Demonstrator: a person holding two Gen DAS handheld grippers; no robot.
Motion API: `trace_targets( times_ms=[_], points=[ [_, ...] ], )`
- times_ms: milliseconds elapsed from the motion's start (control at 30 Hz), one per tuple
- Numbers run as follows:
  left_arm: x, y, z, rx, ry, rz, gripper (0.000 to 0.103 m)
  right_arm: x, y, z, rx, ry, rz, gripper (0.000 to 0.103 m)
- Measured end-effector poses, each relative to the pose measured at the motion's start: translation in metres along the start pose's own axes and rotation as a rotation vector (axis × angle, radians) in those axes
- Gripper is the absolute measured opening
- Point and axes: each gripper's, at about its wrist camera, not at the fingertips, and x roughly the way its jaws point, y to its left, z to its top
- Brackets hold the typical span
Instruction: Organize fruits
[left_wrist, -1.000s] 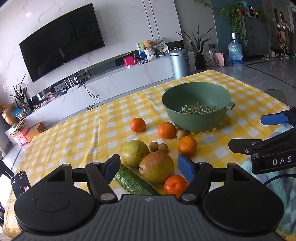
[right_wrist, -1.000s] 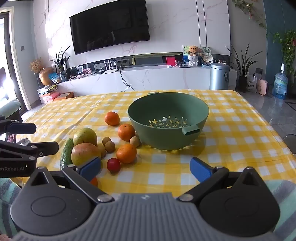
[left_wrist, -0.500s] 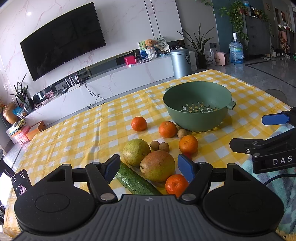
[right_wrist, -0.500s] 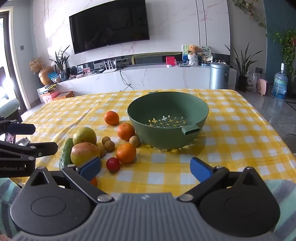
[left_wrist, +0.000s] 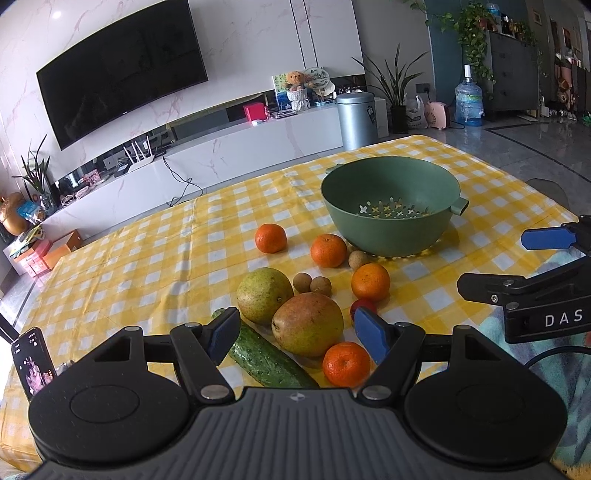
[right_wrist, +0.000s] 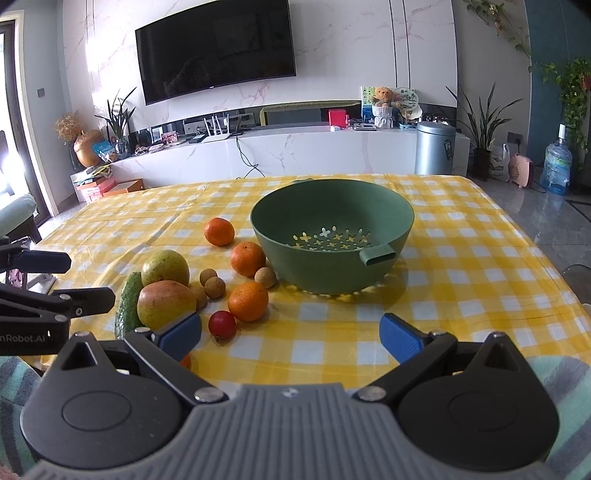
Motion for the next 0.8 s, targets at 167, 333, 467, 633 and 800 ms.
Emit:
trace_targets(
  times_ms=[167,333,467,633,800],
  points=[
    [0.0014,0.0001,-0.0001,-0.003,0.007,-0.004,0.084,0.0007,-0.0001,0.0001,0.001,0.005,-0.001,0.099],
    [0.0015,0.0001,0.0001,-0.002,0.006,-0.003,0.084,0.0007,0.0002,0.0001,0.000,0.006,-0.002,0.099],
    [0.0014,-0.0005,0.0007,-0.005,0.008,-0.002,0.084,0.0007,0.0001,-0.0001,-0.001,0.008,-0.003,0.099],
    [0.0010,-0.0008,0.0015,-0.005,0.008,-0.001,0.084,0.0011,0.0001,-0.0003,0.000,0.009,-0.004,0.099],
    [0.0010,-0.0008,0.0014,-0.007,0.008,-0.001,0.084,0.0009,-0.0001,-0.0008,-0.001,0.010,-0.004,0.099]
  ],
)
